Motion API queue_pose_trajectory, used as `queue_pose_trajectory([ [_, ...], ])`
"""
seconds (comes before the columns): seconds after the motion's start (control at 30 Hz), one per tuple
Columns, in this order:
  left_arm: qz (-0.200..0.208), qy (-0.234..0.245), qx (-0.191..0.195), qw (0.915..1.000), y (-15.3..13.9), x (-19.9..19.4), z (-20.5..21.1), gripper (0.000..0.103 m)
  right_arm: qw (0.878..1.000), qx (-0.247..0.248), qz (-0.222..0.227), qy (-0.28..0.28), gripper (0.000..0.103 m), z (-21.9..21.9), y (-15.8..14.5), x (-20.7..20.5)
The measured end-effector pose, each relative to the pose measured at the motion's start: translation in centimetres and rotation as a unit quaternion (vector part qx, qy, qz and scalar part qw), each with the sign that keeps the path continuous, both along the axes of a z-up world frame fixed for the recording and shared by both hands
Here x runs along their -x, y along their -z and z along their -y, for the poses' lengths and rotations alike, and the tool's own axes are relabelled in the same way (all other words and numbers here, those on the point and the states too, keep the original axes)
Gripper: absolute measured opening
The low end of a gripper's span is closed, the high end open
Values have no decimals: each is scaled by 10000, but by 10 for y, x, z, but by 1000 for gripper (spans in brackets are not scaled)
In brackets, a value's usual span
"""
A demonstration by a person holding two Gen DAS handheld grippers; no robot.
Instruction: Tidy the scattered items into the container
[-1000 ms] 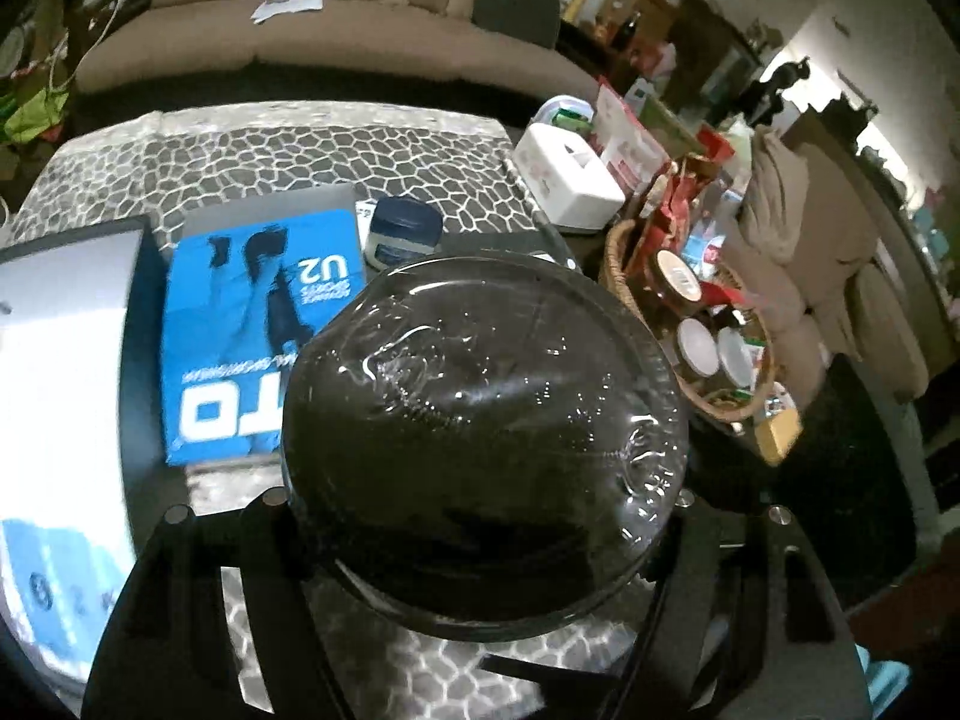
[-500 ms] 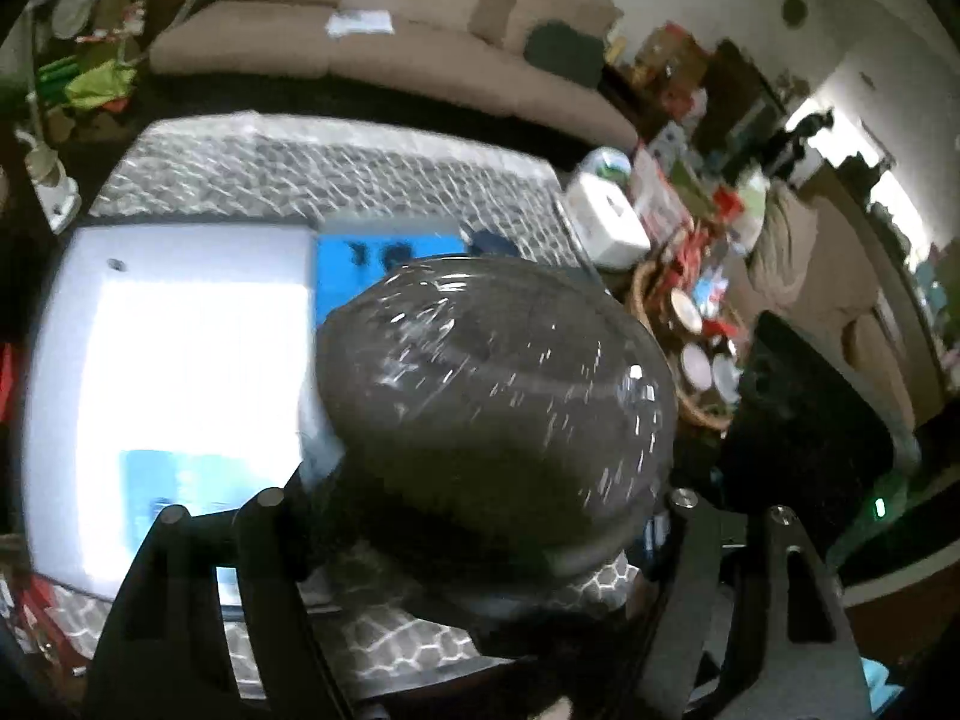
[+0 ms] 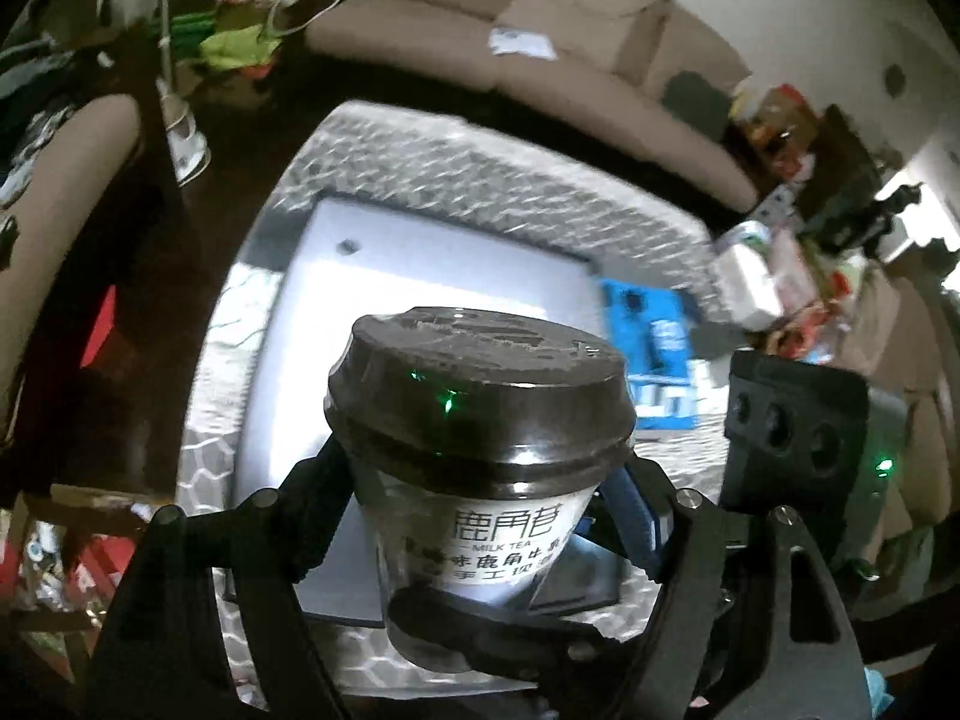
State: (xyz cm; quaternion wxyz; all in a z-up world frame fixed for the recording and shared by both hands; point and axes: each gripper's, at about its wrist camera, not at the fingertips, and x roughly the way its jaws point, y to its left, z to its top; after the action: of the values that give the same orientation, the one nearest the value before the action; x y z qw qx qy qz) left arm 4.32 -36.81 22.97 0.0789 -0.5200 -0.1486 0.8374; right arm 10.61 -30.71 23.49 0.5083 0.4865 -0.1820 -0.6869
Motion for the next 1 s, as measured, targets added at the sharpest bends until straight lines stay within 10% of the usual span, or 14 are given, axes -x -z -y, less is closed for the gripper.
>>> queue_pose_trajectory([
  [0.43, 712, 76, 284, 9970, 93, 10, 45, 69, 9937, -1032, -49, -440, 73, 66, 60, 2],
  [1.0, 929, 148, 684, 9932, 114, 25, 27, 76, 9856, -1579, -282, -532, 74, 64, 63, -1],
])
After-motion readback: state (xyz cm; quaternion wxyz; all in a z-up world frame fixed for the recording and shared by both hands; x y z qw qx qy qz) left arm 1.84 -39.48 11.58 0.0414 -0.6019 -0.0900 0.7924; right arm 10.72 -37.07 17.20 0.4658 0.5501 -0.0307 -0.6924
